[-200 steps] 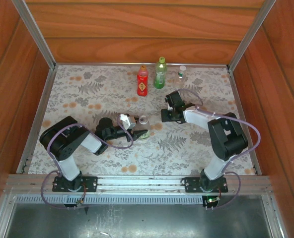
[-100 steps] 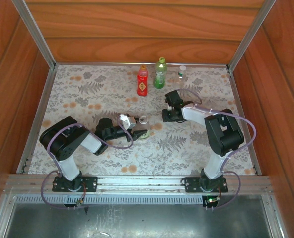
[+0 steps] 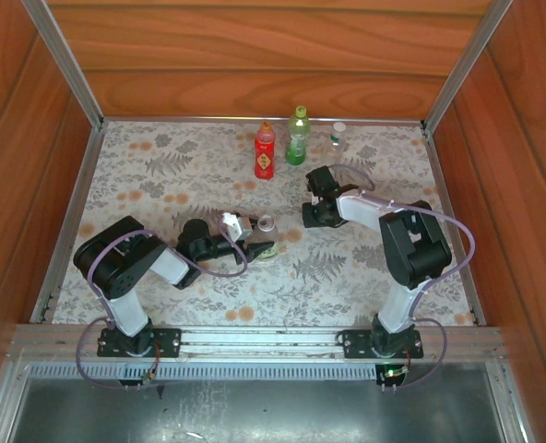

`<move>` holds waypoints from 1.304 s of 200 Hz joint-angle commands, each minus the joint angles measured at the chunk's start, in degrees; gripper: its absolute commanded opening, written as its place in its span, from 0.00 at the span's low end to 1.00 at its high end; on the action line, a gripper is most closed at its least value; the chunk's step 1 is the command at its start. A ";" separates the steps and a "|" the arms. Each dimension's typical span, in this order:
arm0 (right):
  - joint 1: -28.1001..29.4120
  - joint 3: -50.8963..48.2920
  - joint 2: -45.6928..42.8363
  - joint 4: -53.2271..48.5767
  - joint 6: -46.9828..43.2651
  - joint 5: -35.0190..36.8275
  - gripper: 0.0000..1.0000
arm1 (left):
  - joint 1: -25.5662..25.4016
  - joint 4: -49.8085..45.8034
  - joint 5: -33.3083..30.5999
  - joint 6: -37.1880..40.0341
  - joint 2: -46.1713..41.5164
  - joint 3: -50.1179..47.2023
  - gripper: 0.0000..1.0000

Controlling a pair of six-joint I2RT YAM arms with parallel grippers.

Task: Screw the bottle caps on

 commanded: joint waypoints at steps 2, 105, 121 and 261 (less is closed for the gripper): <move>-0.33 1.02 -3.11 -4.07 -1.35 -1.39 0.47 | -0.23 1.03 0.27 0.87 0.43 -0.52 0.63; 4.17 6.85 -14.65 -21.44 -7.22 -2.26 0.48 | 0.08 1.03 -0.60 1.84 1.78 0.12 0.63; 5.68 9.11 -15.80 -24.66 -7.94 -0.99 0.48 | 0.18 1.03 -0.64 1.86 1.84 0.28 0.63; 15.78 25.89 -18.89 -32.45 -11.35 -10.12 0.48 | 0.28 1.03 -0.16 2.83 2.77 0.63 0.63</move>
